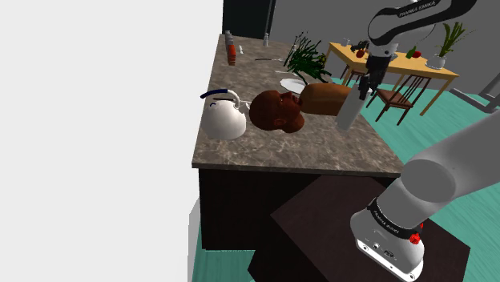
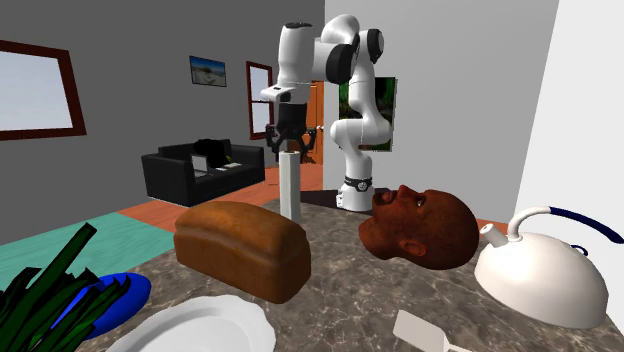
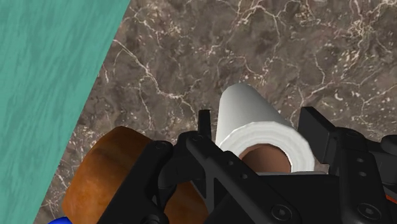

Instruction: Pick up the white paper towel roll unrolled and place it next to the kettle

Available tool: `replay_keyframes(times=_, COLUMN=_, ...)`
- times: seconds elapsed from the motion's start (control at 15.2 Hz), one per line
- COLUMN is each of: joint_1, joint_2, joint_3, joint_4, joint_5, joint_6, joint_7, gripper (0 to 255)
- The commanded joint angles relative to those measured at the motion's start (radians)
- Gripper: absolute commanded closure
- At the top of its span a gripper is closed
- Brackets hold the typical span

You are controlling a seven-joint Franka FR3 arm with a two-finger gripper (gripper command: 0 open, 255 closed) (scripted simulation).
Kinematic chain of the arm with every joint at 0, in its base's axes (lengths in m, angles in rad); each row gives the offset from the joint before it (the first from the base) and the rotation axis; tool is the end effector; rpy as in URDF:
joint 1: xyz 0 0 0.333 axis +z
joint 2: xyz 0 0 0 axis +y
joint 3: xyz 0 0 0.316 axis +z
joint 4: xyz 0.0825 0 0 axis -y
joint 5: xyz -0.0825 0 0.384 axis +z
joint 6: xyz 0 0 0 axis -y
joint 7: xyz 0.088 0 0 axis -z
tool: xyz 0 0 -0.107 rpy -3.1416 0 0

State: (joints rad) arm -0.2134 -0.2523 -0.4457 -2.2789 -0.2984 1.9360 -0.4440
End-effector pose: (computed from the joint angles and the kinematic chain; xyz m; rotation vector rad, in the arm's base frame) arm 0.3513 -0.3050 0.4390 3.0422 -0.1130 -0.2694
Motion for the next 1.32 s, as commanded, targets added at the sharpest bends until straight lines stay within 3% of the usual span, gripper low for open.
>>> replay_keyframes(times=0.0, joint_1=0.001, joint_2=-0.009, joint_3=0.004, joint_4=0.019, joint_5=0.001, joint_6=-0.029, joint_7=-0.002, gripper=255)
replay_keyframes(times=1.25, joint_1=0.010, joint_2=-0.048, joint_3=0.035, joint_4=0.239, joint_5=0.014, joint_6=-0.284, joint_7=-0.034, gripper=255)
